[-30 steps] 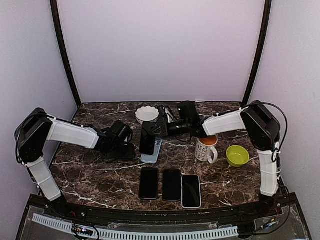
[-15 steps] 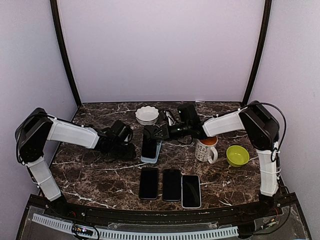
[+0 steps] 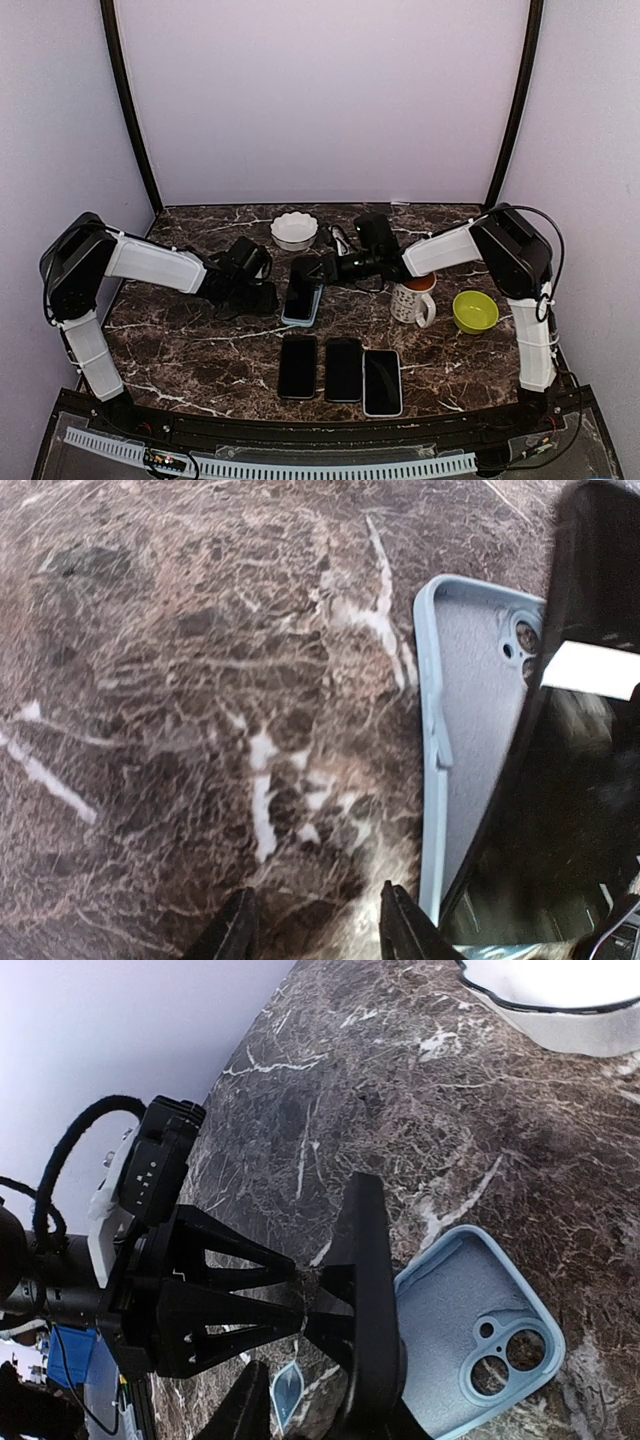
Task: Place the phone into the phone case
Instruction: Install the phone into the phone case, then adjust the phone and the phone case.
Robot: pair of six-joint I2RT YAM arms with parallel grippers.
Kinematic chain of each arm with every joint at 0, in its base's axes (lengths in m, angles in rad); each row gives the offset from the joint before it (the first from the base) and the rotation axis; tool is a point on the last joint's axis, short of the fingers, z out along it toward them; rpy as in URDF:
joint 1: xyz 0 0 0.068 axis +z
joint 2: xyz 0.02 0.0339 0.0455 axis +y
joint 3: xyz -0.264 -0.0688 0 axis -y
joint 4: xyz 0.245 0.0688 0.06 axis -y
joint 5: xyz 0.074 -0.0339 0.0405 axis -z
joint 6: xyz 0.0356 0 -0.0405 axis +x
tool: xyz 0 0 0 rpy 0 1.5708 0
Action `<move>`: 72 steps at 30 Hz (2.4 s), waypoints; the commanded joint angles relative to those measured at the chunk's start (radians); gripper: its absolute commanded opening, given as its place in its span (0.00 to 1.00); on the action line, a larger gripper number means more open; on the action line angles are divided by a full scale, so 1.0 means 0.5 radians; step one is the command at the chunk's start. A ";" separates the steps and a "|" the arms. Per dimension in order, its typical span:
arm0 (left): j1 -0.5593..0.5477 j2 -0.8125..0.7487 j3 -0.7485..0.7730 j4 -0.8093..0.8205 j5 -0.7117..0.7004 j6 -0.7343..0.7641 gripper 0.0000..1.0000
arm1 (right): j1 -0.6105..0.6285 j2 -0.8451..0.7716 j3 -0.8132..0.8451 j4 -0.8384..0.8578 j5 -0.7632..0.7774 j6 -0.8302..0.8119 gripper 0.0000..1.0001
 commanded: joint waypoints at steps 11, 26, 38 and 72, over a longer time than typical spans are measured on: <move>0.014 0.112 0.082 -0.057 -0.067 0.060 0.41 | -0.006 0.036 0.079 -0.283 0.341 -0.082 0.38; 0.012 0.181 0.145 -0.065 -0.065 0.112 0.41 | 0.043 0.065 0.335 -0.872 0.771 -0.254 0.55; 0.012 0.215 0.095 -0.048 0.067 0.070 0.22 | 0.150 -0.046 0.258 -0.997 0.856 -0.132 0.47; -0.258 0.193 -0.040 0.006 0.450 0.019 0.07 | 0.416 -0.103 -0.032 -1.181 1.277 -0.022 0.11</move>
